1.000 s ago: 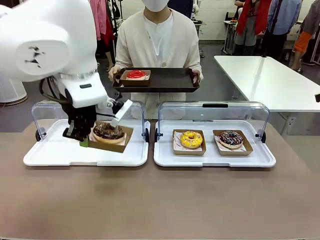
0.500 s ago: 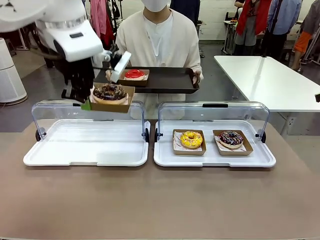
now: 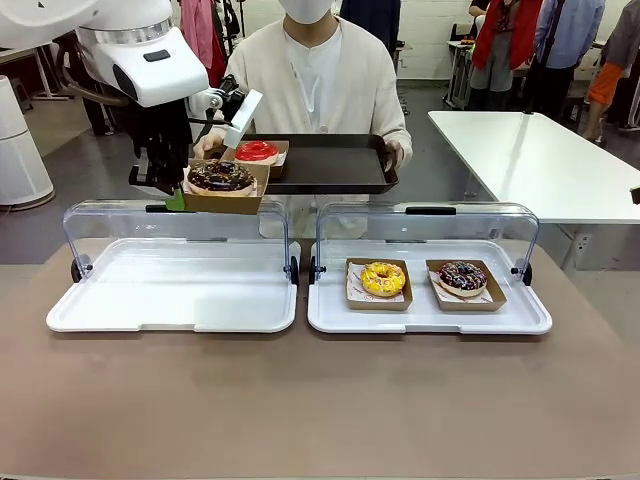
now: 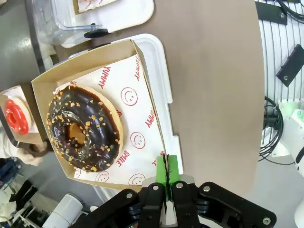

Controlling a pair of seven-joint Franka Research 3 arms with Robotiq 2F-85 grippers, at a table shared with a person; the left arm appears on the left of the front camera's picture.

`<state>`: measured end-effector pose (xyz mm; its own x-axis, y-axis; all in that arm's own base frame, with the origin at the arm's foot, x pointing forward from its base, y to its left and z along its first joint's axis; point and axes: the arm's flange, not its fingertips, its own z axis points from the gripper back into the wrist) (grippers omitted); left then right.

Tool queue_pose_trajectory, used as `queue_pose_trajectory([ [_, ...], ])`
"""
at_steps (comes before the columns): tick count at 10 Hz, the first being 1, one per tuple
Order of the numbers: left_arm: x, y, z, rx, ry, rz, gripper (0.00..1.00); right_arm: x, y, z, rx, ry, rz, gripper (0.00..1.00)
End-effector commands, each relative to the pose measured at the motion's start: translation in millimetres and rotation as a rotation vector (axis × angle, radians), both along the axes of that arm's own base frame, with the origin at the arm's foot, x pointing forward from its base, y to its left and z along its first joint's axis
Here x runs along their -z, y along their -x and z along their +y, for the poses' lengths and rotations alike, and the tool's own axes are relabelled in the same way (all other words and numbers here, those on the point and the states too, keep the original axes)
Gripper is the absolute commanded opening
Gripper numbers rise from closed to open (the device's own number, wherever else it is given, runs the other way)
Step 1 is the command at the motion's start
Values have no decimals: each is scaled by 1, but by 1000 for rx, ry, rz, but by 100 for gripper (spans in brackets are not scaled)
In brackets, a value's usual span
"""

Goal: Provide the desired donut to the person.
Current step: Pick up and lift the Paper togo box containing the Donut pointed at by the person, then place the picked Paper togo box onto the Handle tray extended by the person.

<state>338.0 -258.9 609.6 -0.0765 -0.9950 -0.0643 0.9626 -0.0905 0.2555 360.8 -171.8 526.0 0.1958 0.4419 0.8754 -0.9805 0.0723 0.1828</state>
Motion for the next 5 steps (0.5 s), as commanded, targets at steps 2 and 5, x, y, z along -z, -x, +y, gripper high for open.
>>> queue_pose_trajectory([
  [2,-1,6,0,2,-3,-9,0,0,0,1,-4,-9,-5,100],
  [5,-1,6,0,2,-3,-9,0,0,0,1,-4,-9,-5,100],
])
